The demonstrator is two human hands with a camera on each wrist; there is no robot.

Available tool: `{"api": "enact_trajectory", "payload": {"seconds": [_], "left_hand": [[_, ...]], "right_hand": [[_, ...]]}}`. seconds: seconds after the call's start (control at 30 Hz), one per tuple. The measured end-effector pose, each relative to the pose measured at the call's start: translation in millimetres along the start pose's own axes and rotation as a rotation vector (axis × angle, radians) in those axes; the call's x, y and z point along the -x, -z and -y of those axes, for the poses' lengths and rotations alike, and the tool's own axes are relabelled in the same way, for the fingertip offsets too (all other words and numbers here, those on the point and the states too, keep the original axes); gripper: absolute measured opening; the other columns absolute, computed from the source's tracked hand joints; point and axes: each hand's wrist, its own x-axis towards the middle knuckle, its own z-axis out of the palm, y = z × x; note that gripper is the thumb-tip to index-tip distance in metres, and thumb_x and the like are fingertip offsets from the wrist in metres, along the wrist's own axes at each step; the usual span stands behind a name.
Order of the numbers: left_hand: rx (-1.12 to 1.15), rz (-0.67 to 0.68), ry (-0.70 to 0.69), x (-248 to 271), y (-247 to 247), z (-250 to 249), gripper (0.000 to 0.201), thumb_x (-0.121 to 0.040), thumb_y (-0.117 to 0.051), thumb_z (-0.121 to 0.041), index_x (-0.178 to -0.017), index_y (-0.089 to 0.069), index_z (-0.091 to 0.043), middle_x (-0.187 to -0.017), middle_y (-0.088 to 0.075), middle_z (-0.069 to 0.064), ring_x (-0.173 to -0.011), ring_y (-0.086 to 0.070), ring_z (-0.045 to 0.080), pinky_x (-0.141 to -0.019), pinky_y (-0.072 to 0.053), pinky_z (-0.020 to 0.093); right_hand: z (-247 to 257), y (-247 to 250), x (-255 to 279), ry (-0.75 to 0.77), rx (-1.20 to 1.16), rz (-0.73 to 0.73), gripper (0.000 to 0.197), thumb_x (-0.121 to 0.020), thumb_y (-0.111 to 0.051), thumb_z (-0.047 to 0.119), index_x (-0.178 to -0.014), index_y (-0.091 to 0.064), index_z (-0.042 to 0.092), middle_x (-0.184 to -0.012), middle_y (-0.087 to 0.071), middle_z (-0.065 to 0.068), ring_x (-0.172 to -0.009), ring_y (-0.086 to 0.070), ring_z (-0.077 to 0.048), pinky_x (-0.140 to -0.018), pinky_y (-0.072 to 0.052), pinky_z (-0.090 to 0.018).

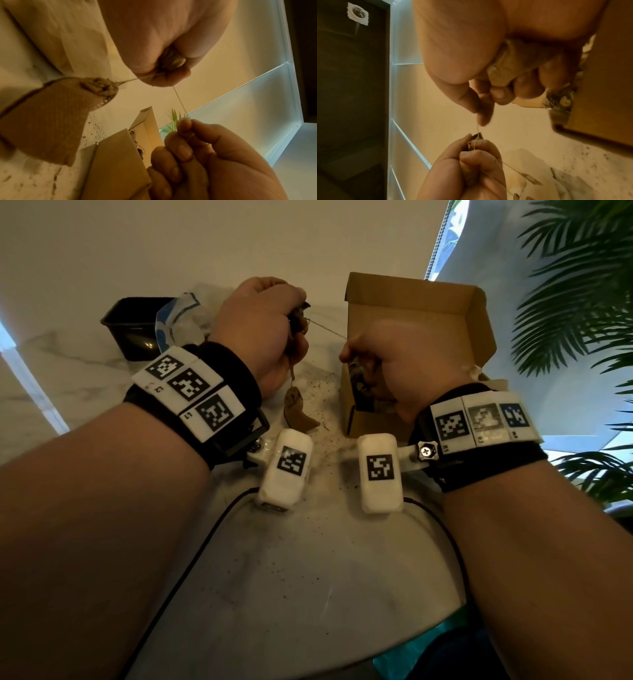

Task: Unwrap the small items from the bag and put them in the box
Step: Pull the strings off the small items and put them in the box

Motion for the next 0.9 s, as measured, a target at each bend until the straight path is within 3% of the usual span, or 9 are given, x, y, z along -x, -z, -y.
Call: {"api": "enact_trajectory", "payload": {"seconds": [0.1, 0.2, 0.27, 0.33, 0.4, 0.53, 0.7, 0.8, 0.9], "left_hand": [[-0.057, 0.015, 0.074, -2, 0, 3, 0.005, -0.099, -0.058, -0.009, -0.097, -0.056, -0.013, -0.085, -0.058, 0.007, -0.063, -0.062, 0.013, -0.048, -0.049, 0.022], [-0.128, 0.049, 0.134, -2, -2, 6, 0.006, -0.101, -0.056, -0.009, -0.107, -0.057, -0.008, -0.087, -0.056, 0.009, -0.069, -0.07, 0.017, -0.057, -0.058, 0.03], [-0.116, 0.049, 0.149, 0, -2, 6, 0.006, -0.101, -0.053, -0.006, -0.106, -0.056, -0.006, -0.086, -0.054, 0.01, -0.069, -0.071, 0.019, -0.059, -0.06, 0.032], [-0.135, 0.028, 0.143, 2, -2, 5, 0.01, -0.099, -0.051, -0.002, -0.102, -0.057, -0.009, -0.093, -0.056, 0.011, -0.073, -0.069, 0.018, -0.055, -0.057, 0.028], [-0.213, 0.017, 0.127, 3, -1, 5, 0.021, -0.097, -0.048, 0.0, -0.103, -0.062, -0.014, -0.099, -0.058, 0.01, -0.073, -0.066, 0.016, -0.047, -0.049, 0.022], [-0.38, 0.099, 0.044, 8, -1, 5, 0.039, -0.091, -0.042, 0.003, -0.108, -0.071, -0.018, -0.101, -0.062, 0.003, -0.064, -0.055, 0.011, -0.043, -0.037, 0.02], [-0.461, 0.306, 0.055, 12, 1, 3, 0.026, -0.096, -0.055, -0.014, -0.115, -0.072, -0.018, -0.109, -0.065, 0.004, -0.07, -0.048, 0.014, -0.045, -0.031, 0.021], [-0.507, 0.415, 0.063, 14, 2, 5, 0.017, -0.094, -0.066, -0.024, -0.108, -0.073, -0.016, -0.095, -0.069, -0.002, -0.068, -0.05, 0.013, -0.047, -0.031, 0.021], [-0.61, 0.386, 0.012, 12, 1, 8, 0.01, -0.089, -0.076, -0.03, -0.086, -0.07, -0.022, -0.077, -0.064, -0.005, -0.065, -0.052, 0.011, -0.046, -0.035, 0.022]], "right_hand": [[4, 1, -2, -0.085, -0.361, -0.074, 0.019, -0.075, -0.061, 0.023, -0.056, -0.067, 0.022, -0.062, -0.056, 0.003, -0.06, -0.051, -0.016, -0.067, -0.043, -0.034], [7, 7, -2, -0.115, -0.625, -0.073, 0.025, -0.091, -0.051, 0.019, -0.067, -0.056, 0.014, -0.059, -0.045, 0.001, -0.051, -0.041, -0.015, -0.048, -0.037, -0.024], [10, 8, -1, -0.122, -0.736, -0.069, 0.027, -0.096, -0.044, 0.019, -0.07, -0.051, 0.014, -0.059, -0.04, 0.001, -0.052, -0.037, -0.015, -0.048, -0.034, -0.024], [13, 7, 0, -0.141, -0.808, -0.081, 0.026, -0.097, -0.044, 0.02, -0.072, -0.051, 0.015, -0.059, -0.04, 0.001, -0.054, -0.042, -0.017, -0.053, -0.038, -0.026], [14, 5, 2, -0.14, -0.837, -0.077, 0.025, -0.098, -0.044, 0.022, -0.075, -0.052, 0.015, -0.059, -0.04, 0.001, -0.055, -0.045, -0.018, -0.054, -0.04, -0.027], [17, 5, 6, -0.13, -0.873, -0.043, 0.02, -0.099, -0.045, 0.022, -0.085, -0.055, 0.013, -0.062, -0.04, 0.001, -0.051, -0.037, -0.015, -0.049, -0.026, -0.025], [17, 6, 6, -0.132, -0.898, -0.039, 0.016, -0.1, -0.046, 0.022, -0.093, -0.057, 0.012, -0.063, -0.043, 0.0, -0.051, -0.036, -0.015, -0.048, -0.024, -0.025], [15, 5, 5, -0.132, -0.852, -0.046, 0.016, -0.1, -0.047, 0.023, -0.096, -0.058, 0.012, -0.064, -0.045, 0.001, -0.051, -0.037, -0.014, -0.048, -0.026, -0.026], [15, 6, 5, -0.131, -0.784, -0.044, 0.017, -0.1, -0.049, 0.024, -0.097, -0.061, 0.013, -0.063, -0.046, 0.002, -0.049, -0.037, -0.015, -0.049, -0.025, -0.026]]}}
